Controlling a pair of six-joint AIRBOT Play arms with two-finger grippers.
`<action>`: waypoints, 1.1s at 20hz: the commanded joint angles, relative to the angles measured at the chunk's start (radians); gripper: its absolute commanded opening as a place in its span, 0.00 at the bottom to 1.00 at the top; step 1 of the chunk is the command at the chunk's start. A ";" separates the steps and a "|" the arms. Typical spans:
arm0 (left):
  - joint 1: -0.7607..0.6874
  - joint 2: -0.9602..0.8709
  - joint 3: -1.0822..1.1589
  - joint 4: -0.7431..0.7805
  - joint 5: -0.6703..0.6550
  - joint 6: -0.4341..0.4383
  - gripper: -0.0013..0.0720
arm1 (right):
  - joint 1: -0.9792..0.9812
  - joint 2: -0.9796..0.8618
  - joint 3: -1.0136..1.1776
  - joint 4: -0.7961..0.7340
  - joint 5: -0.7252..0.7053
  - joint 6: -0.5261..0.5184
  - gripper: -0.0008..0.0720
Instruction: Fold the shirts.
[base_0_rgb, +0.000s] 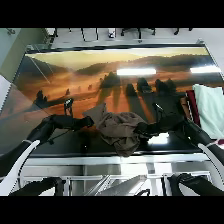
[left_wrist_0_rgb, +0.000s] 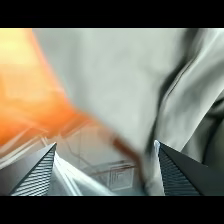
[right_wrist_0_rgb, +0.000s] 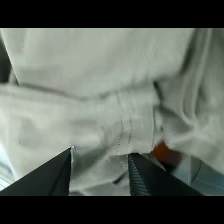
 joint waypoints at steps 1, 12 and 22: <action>-0.031 -0.112 0.093 -0.002 -0.005 0.001 0.83 | 0.014 -0.060 0.062 0.010 0.014 -0.004 0.39; 0.047 -0.053 0.111 -0.001 0.003 0.002 0.03 | -0.027 -0.008 0.161 0.011 -0.023 -0.056 0.05; 0.425 0.685 0.526 -0.002 0.139 0.008 0.03 | -0.393 0.381 0.879 0.010 -0.284 -0.083 0.05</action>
